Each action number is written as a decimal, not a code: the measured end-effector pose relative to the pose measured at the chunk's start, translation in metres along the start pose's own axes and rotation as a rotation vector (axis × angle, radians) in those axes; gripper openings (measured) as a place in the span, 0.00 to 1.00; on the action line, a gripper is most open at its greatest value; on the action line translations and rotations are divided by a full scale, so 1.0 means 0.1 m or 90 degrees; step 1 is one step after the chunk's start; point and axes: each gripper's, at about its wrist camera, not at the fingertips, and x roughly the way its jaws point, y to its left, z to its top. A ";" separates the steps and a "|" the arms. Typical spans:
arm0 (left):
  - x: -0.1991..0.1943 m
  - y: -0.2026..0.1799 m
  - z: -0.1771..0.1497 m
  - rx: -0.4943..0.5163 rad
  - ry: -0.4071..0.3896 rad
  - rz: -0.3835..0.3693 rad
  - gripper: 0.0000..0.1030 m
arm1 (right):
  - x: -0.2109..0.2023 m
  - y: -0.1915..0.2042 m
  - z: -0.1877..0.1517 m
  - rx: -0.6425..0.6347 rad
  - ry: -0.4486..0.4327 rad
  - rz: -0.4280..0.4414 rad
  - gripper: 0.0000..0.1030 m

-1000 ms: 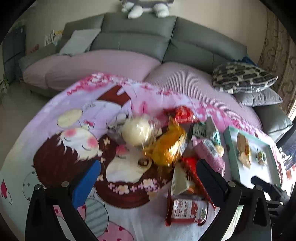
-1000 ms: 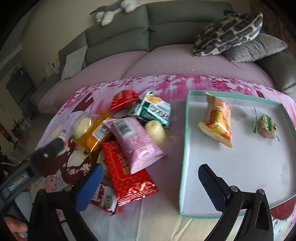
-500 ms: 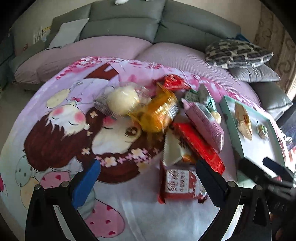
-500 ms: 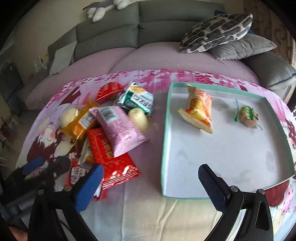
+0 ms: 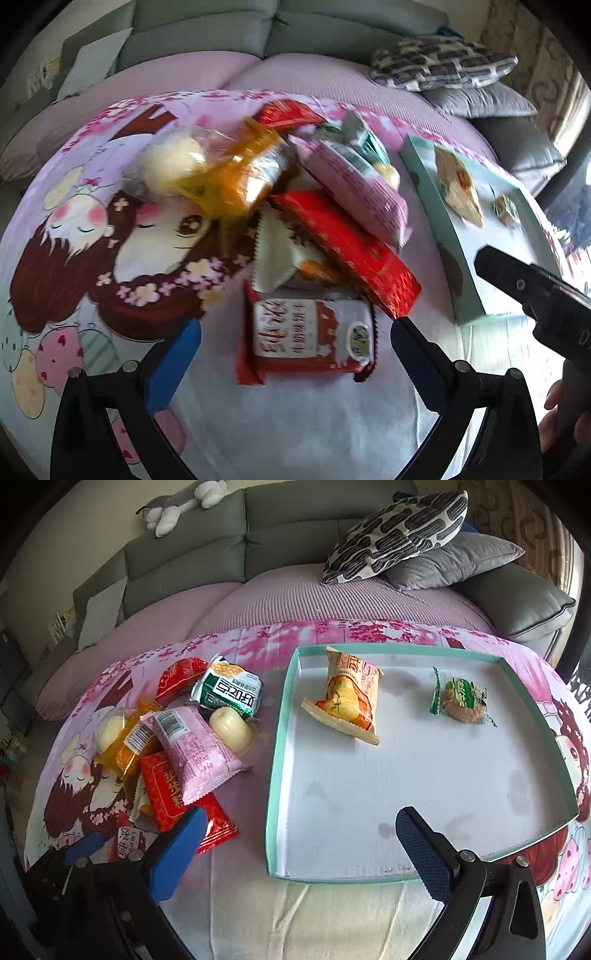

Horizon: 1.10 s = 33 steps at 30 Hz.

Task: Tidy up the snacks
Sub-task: 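Grasp the red-white milk biscuit packet with the left gripper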

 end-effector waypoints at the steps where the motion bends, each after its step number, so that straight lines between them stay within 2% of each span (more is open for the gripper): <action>1: 0.02 -0.02 0.00 0.006 0.004 -0.003 0.99 | 0.01 0.00 0.00 0.000 0.002 0.000 1.00; 5: 0.09 -0.05 -0.02 0.016 0.015 0.012 0.99 | 0.03 0.00 -0.01 -0.001 0.007 0.003 1.00; 8: 0.08 0.03 -0.01 0.000 0.012 0.031 0.99 | 0.04 0.00 -0.02 0.000 0.008 0.005 1.00; 11: 0.06 0.11 0.00 -0.018 0.010 0.029 0.98 | 0.05 0.01 -0.02 -0.001 0.008 0.007 1.00; 13: 0.06 0.12 0.00 -0.023 0.013 0.020 0.95 | 0.07 0.03 -0.02 0.000 0.010 0.010 1.00; 15: 0.06 0.11 0.00 -0.021 0.016 -0.003 0.83 | 0.10 0.04 -0.02 0.003 0.016 0.017 1.00; 21: 0.07 0.05 0.00 -0.014 0.014 -0.028 0.63 | 0.12 0.12 -0.03 -0.006 0.019 0.023 1.00; 33: -0.06 0.15 0.04 -0.045 -0.016 -0.053 0.60 | 0.12 0.18 -0.02 -0.003 0.006 0.046 1.00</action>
